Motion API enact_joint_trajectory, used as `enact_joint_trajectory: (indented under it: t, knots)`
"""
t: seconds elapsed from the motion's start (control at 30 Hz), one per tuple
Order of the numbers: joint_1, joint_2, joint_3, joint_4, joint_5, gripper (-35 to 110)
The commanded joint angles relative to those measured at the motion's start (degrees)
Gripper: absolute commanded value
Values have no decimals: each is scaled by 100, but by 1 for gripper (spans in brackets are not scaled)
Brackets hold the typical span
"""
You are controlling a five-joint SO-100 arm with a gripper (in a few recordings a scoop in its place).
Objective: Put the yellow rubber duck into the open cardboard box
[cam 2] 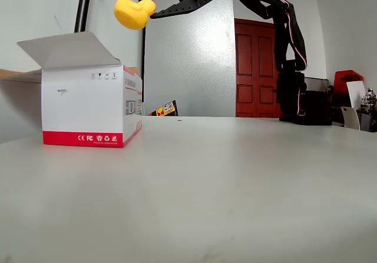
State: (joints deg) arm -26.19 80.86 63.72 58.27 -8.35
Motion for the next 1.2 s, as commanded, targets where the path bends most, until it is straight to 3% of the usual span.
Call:
enact_joint_trajectory:
  t: [0.0, 0.5, 0.9, 1.17]
  knots:
    - [-62, -79, -316, -237, 97, 7]
    - [-105, -659, -466, -272, 369, 8]
    - [-62, -659, -466, -246, 589, 24]
    - [-53, -650, -466, -246, 589, 24]
